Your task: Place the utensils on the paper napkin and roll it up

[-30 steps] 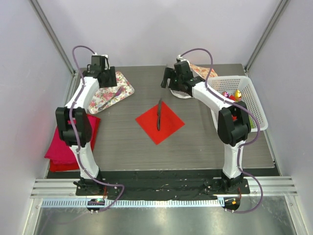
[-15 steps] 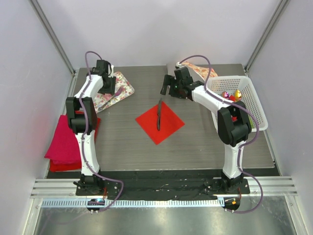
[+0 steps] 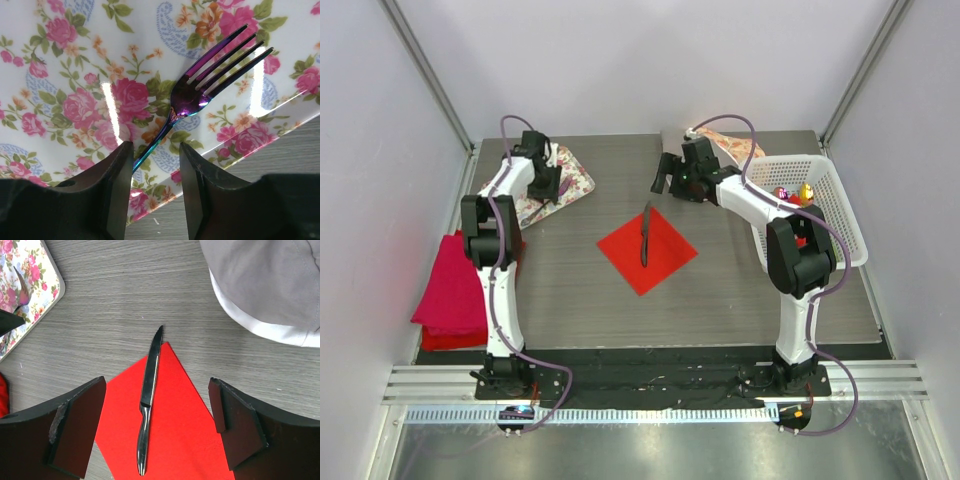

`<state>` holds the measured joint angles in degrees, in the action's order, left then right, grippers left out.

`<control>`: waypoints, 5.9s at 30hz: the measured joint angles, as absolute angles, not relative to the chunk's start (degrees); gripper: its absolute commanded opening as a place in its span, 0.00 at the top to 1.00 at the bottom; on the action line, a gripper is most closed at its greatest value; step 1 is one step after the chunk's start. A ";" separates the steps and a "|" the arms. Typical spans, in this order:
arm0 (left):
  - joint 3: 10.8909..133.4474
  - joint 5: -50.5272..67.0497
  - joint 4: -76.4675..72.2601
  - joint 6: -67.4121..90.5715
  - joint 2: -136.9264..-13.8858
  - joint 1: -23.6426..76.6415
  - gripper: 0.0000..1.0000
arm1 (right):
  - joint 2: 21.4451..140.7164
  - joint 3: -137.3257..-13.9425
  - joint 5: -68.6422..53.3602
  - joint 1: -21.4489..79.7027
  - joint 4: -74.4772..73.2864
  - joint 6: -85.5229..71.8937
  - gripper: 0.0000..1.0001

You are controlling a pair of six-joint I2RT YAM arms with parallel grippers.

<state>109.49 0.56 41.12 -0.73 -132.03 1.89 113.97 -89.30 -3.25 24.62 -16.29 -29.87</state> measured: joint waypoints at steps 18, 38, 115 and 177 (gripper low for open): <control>109.89 -3.86 39.81 3.79 -131.24 2.22 1.00 | 113.73 -87.55 -3.95 24.25 -14.98 -30.63 0.06; 111.68 -22.22 49.63 35.55 -119.22 40.10 1.00 | 100.16 -73.32 -2.96 20.62 -14.59 -31.90 0.03; 103.13 -21.37 46.74 32.97 -117.32 42.41 0.00 | 94.11 -64.62 -8.88 14.13 -12.86 -31.59 0.02; 44.01 15.00 5.93 -36.97 -90.24 48.49 0.59 | 100.68 -63.75 -24.82 15.70 -9.41 -30.09 0.03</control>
